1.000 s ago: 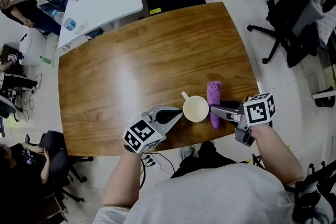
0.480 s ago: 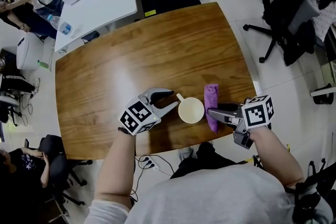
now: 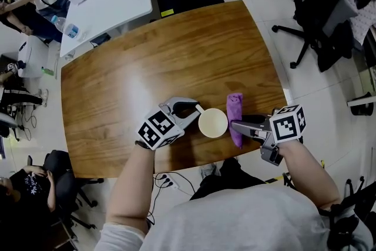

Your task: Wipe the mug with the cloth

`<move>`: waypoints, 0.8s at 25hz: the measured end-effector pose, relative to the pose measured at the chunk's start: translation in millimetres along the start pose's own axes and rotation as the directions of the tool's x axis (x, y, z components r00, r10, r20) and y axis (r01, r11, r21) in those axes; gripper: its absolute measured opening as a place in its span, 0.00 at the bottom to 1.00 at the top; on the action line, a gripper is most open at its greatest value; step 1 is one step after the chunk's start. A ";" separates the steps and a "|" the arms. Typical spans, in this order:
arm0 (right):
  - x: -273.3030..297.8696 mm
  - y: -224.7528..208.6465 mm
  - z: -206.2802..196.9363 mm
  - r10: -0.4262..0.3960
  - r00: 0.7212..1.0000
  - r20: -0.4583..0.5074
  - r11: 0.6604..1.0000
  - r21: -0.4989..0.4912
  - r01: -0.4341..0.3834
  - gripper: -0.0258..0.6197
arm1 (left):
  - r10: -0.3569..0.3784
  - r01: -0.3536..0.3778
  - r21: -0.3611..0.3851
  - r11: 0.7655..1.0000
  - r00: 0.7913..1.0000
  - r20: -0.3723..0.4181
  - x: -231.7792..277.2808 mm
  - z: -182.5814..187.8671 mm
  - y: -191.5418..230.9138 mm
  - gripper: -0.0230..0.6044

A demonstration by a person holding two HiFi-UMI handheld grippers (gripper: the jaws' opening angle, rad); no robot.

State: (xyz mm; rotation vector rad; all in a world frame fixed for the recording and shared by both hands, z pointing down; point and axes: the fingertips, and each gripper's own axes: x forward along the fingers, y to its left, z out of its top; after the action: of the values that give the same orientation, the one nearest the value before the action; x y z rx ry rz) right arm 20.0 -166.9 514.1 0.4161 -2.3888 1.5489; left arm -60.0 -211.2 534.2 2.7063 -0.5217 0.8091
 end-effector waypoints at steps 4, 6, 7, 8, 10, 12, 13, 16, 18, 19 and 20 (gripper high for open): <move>9.7 -2.1 -3.3 -0.008 0.999 -0.045 1.000 -0.024 0.007 0.23 | 0.030 -0.030 -0.025 0.999 1.000 0.006 -5.6 -1.4 -4.5 0.09; 19.6 -10.8 -11.0 -0.044 0.995 -0.091 0.998 -0.047 0.040 0.23 | 0.038 -0.037 -0.044 0.998 0.999 0.020 -7.1 -2.7 -4.8 0.09; 24.8 -15.8 -15.5 -0.064 0.992 -0.113 0.997 -0.055 0.058 0.23 | 0.044 -0.042 -0.048 0.998 0.999 0.026 -7.4 -3.5 -4.2 0.08; 29.4 -20.1 -18.9 -0.079 0.988 -0.130 0.996 -0.060 0.072 0.23 | 0.049 -0.048 -0.051 0.998 0.998 0.029 -7.7 -4.3 -3.5 0.08; 35.7 -26.9 -22.2 -0.101 0.984 -0.148 0.994 -0.065 0.092 0.23 | 0.056 -0.054 -0.060 0.997 0.998 0.033 -8.8 -5.7 -3.4 0.07; 38.6 -31.7 -23.6 -0.113 0.981 -0.156 0.993 -0.057 0.105 0.23 | 0.060 -0.057 -0.071 0.996 0.998 0.035 -10.9 -7.3 -4.3 0.07; 39.0 -32.7 -23.4 -0.114 0.981 -0.155 0.993 -0.051 0.107 0.23 | 0.061 -0.058 -0.078 0.995 0.998 0.035 -12.2 -8.2 -4.9 0.07; 35.1 -29.7 -19.9 -0.108 0.985 -0.132 0.994 -0.034 0.104 0.23 | 0.070 -0.067 -0.095 0.993 0.997 0.036 -16.9 -12.0 -5.4 0.09; 27.5 -22.9 -16.4 -0.098 0.990 -0.104 0.995 -0.026 0.096 0.23 | 0.079 -0.075 -0.104 0.992 0.996 0.036 -21.4 -15.7 -6.7 0.10; 22.5 -18.3 -15.3 -0.090 0.992 -0.089 0.996 -0.017 0.089 0.23 | 0.083 -0.079 -0.110 0.991 0.996 0.035 -24.1 -17.8 -7.8 0.10; 17.0 -13.3 -14.7 -0.081 0.994 -0.075 0.997 -0.008 0.080 0.23 | 0.090 -0.085 -0.116 0.990 0.995 0.034 -27.0 -20.0 -9.1 0.10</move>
State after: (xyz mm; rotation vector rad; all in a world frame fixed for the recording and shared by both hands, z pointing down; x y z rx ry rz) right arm 10.3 -160.2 537.4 0.4394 -2.2897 1.4971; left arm -86.8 -189.0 533.5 2.6146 -0.6785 0.7262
